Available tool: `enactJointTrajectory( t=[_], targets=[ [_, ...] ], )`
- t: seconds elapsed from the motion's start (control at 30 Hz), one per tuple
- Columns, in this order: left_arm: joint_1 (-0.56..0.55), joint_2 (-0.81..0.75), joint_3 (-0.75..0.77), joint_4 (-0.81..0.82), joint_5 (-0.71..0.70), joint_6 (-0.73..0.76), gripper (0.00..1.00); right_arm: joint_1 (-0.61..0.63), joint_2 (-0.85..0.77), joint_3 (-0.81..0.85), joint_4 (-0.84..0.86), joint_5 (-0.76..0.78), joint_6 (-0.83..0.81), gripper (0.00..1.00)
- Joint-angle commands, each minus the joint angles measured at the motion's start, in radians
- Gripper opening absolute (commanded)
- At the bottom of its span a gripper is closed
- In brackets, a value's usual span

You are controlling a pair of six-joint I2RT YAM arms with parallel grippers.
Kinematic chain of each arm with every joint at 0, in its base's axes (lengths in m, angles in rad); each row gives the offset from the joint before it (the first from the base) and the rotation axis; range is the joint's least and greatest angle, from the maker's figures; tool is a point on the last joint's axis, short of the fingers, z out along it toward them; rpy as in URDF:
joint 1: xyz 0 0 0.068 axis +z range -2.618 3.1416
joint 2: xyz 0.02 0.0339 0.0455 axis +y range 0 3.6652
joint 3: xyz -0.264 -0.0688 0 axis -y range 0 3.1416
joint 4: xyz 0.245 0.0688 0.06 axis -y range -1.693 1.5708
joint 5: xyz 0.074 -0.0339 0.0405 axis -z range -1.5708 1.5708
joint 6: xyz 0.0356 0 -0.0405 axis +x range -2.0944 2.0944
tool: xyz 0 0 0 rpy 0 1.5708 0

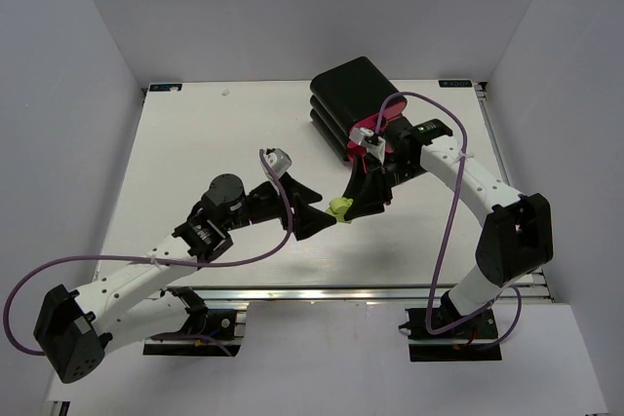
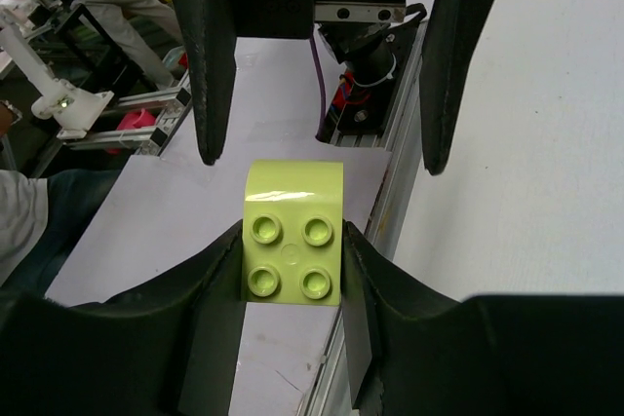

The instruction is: Sort the legos into containers by color

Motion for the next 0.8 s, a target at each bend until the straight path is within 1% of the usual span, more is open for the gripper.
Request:
enactJointTrajectory(
  t=[0.0,0.2,0.37,0.6,0.73,0.77],
  targets=[
    [-0.004,0.012,0.026,0.035,0.028,0.005,0.98,-0.002,-0.001,0.033,-0.026,-0.143,-0.03,0.0],
    [-0.004,0.04,0.023,0.051,0.042,-0.003,0.98,0.001,0.004,0.035,-0.026,-0.146,-0.03,0.0],
    [-0.004,0.075,0.037,0.072,0.053,-0.009,0.95,0.001,0.007,0.032,-0.026,-0.146,-0.031,0.0],
    [-0.013,0.124,0.054,0.093,0.083,-0.02,0.84,0.001,0.003,0.027,-0.026,-0.146,-0.033,0.0],
    [-0.013,0.129,0.059,0.095,0.091,-0.023,0.72,-0.002,0.004,0.024,-0.026,-0.146,-0.034,0.0],
    [-0.013,0.13,0.062,0.092,0.092,-0.021,0.66,-0.002,0.004,0.021,-0.028,-0.144,-0.034,0.0]
  ],
)
